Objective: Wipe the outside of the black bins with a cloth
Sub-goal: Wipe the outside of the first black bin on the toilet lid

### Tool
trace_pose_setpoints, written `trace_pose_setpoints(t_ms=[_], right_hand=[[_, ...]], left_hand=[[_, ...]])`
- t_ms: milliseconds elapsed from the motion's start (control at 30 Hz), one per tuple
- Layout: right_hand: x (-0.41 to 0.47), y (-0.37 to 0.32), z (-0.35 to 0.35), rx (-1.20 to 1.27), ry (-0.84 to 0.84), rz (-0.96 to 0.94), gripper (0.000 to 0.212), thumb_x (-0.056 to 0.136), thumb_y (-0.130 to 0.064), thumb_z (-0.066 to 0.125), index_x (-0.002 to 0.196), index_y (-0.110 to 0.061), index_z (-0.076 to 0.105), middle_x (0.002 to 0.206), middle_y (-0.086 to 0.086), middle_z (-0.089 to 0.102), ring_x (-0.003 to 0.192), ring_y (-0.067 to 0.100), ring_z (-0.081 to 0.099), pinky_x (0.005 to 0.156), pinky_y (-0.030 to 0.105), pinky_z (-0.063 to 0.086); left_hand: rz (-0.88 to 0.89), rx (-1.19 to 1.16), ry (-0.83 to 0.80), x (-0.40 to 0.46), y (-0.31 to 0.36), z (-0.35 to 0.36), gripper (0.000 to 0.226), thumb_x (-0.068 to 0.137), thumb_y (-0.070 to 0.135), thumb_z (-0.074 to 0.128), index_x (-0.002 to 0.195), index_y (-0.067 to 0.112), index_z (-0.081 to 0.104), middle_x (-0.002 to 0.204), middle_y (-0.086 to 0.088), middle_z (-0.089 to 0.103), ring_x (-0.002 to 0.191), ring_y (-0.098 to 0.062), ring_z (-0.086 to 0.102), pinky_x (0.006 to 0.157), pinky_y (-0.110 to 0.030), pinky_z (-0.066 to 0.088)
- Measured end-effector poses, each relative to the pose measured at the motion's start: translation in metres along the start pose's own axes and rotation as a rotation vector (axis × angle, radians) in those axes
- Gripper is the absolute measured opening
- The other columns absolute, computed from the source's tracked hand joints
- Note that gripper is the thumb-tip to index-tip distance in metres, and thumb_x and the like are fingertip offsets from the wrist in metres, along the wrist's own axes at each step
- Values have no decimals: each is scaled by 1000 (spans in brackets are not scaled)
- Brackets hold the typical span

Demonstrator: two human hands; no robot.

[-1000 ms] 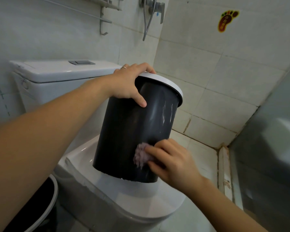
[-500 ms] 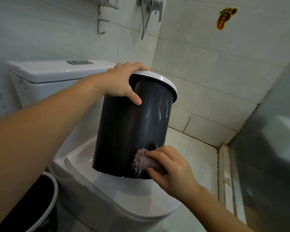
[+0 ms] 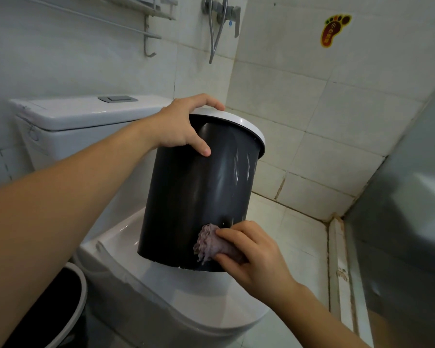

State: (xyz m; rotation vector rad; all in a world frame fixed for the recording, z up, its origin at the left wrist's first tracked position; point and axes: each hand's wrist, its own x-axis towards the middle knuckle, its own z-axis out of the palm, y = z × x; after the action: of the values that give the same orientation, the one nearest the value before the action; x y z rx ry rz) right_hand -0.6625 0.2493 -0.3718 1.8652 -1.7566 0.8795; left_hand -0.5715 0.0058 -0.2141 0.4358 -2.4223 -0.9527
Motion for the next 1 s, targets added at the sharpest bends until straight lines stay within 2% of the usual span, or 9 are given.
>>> trace_pose_setpoints(t_ms=[133,233,300,367,433,567,800,1000], right_hand=[[0,1,-1,27,-19,29,33,90,-35,67,111,-10,68,100,2,64,87,15,58,75,25,52],[0,2,-1,31,-6,33,33,90,-34,66,110,-9,69,100,4,64,87,16,58,75,25,52],[1,1,-2,47,-8,33,33,90,-33,66,111,-8,69,100,4,63,87,17,58,75,26,52],[1,1,-3,74,-19,27,32,89,-30,69,112,-8,68,101,3,63,88,17,57,76,29,52],[0,0,-4,94,-37,10,32,87,-23,72,114,-8,67,102,3,62,90,17,57,77,30,52],[-1,-1,-5,120,-63,-13,34,85,-17,73,117,-8,66,103,5,62,92,18,57,78,32,52],[-1,-3,-7,144,-62,-38,32,86,-17,72,117,-9,67,102,4,61,90,19,57,75,32,51],[-4,-5,-6,121,-136,-99,26,85,-18,73,110,-14,71,98,2,62,84,14,55,71,26,49]], left_hand=[[35,195,5,5,5,1,80,56,21,92,115,53,48,123,11,48,124,-21,42,107,-45,40],[16,291,10,10,11,2,81,54,26,92,113,48,42,116,9,46,116,-21,45,103,-44,43],[4,321,-11,11,13,6,87,53,35,91,121,48,40,122,6,46,117,-24,46,102,-43,43],[40,428,-7,11,14,12,98,54,44,91,135,49,37,127,9,44,127,-24,39,106,-44,33],[56,492,2,11,15,15,104,55,49,90,141,51,34,121,10,41,130,-24,34,108,-46,27],[26,465,-16,12,18,13,100,53,44,92,136,56,37,117,10,40,129,-25,32,105,-44,24],[8,386,-30,5,18,8,97,57,32,93,134,56,39,126,9,41,130,-25,32,109,-47,29],[8,366,-59,6,20,9,96,57,31,93,134,54,40,130,8,44,129,-24,32,112,-51,30]])
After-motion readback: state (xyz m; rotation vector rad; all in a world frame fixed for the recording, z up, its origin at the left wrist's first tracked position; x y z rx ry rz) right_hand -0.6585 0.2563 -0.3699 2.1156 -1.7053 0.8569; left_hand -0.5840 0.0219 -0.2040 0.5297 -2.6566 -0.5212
